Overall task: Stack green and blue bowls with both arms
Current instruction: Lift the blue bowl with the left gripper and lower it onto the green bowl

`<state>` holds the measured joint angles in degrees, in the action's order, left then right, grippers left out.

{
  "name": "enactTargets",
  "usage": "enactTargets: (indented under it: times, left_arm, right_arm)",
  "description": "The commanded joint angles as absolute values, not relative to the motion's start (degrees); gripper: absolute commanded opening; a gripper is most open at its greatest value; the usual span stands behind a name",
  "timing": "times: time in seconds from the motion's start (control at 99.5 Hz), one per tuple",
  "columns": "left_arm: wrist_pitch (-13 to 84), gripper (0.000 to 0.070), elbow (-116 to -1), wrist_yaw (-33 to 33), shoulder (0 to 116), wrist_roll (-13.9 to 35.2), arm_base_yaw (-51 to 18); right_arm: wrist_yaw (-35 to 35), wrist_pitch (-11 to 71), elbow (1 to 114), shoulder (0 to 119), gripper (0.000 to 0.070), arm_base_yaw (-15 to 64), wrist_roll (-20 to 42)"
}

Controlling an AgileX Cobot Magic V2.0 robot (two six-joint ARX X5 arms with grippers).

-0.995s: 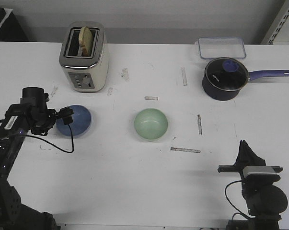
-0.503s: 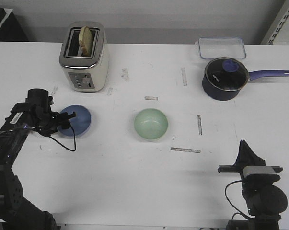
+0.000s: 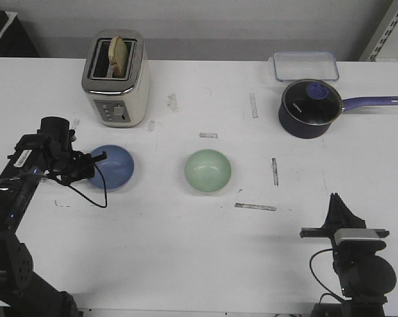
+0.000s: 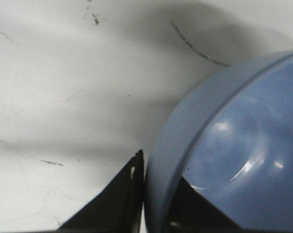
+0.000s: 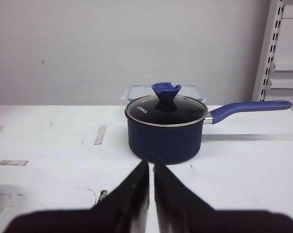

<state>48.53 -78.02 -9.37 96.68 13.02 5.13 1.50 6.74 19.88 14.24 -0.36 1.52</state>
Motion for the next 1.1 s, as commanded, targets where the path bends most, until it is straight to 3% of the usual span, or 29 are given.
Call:
enactTargets:
  times: [0.0, 0.332, 0.654, 0.824, 1.005, 1.086]
  left_arm:
    - [49.54, 0.0004, -81.06, -9.72, 97.8, 13.23, 4.25]
    - [49.93, 0.0004, -89.34, -17.17, 98.8, 16.34, -5.91]
    - [35.44, 0.0004, -91.11, -24.51, 100.97, 21.85, -19.35]
    - [28.34, 0.0009, -91.11, -24.56, 103.39, 23.27, -24.56]
    - [27.4, 0.0017, -91.11, -24.56, 106.1, 25.15, -27.68]
    - [27.66, 0.007, -91.11, -24.51, 107.02, 25.12, -28.25]
  right_arm:
    - [1.52, 6.02, 20.12, 14.2, 0.0013, -0.23, 2.09]
    - [1.52, 6.02, 20.12, 14.2, 0.0013, -0.23, 2.09]
    - [1.52, 6.02, 20.12, 14.2, 0.0013, -0.23, 2.09]
    - [1.52, 6.02, 20.12, 14.2, 0.0013, -0.23, 2.09]
    - [1.52, 6.02, 20.12, 14.2, 0.0013, -0.23, 2.09]
    - [1.52, 6.02, 20.12, 14.2, 0.0013, -0.23, 2.09]
